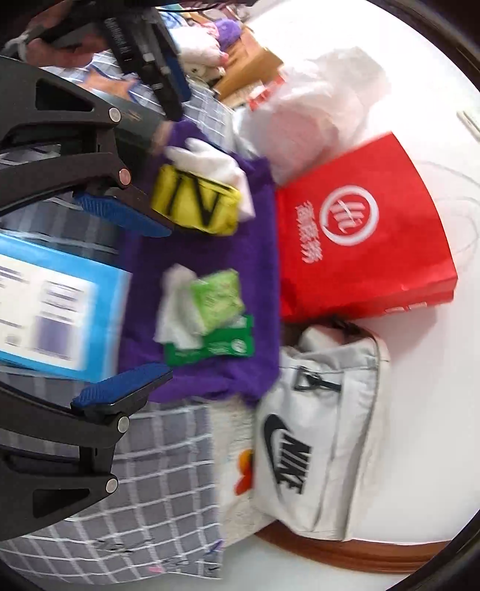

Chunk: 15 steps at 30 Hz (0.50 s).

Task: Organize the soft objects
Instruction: 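Move both tools back over the bed toward the snack packet and plastic bag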

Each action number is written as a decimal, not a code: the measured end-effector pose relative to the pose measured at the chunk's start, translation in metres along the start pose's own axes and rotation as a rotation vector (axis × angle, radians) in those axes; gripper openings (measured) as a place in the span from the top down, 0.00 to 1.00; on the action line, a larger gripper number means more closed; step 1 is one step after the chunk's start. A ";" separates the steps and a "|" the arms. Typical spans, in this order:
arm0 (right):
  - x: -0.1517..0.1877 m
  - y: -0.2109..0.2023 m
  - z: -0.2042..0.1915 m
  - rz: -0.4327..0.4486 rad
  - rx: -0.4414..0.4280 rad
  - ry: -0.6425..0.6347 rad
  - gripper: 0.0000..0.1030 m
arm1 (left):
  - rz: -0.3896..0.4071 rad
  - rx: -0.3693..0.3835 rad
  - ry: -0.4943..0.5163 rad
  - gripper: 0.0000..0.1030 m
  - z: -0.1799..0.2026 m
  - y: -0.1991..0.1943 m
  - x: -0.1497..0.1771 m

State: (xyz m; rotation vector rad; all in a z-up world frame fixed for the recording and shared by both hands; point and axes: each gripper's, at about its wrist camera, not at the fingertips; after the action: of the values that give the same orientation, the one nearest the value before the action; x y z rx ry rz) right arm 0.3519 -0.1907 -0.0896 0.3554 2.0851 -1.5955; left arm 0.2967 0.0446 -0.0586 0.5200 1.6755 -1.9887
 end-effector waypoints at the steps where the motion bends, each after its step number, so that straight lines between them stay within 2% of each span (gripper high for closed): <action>1: 0.008 -0.004 -0.002 0.002 -0.001 0.001 0.31 | 0.006 0.007 -0.006 0.42 -0.002 -0.010 0.006; 7: 0.077 -0.040 -0.018 -0.019 -0.037 -0.008 0.31 | 0.019 -0.015 0.009 0.42 -0.008 -0.050 0.047; 15: 0.151 -0.067 -0.040 0.004 -0.070 -0.022 0.31 | -0.024 -0.016 -0.007 0.42 -0.026 -0.062 0.113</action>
State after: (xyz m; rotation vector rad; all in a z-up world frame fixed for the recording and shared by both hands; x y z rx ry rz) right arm 0.1829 -0.1848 -0.1056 0.3156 2.1159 -1.5134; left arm 0.1677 0.0648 -0.0786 0.4896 1.6992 -1.9901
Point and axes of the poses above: each gripper's, at about its wrist camera, not at the fingertips, and y roughly the way its jaws point, z to its right, x to its underside, and after that the axes turned 6 degrees about -z, right-handed
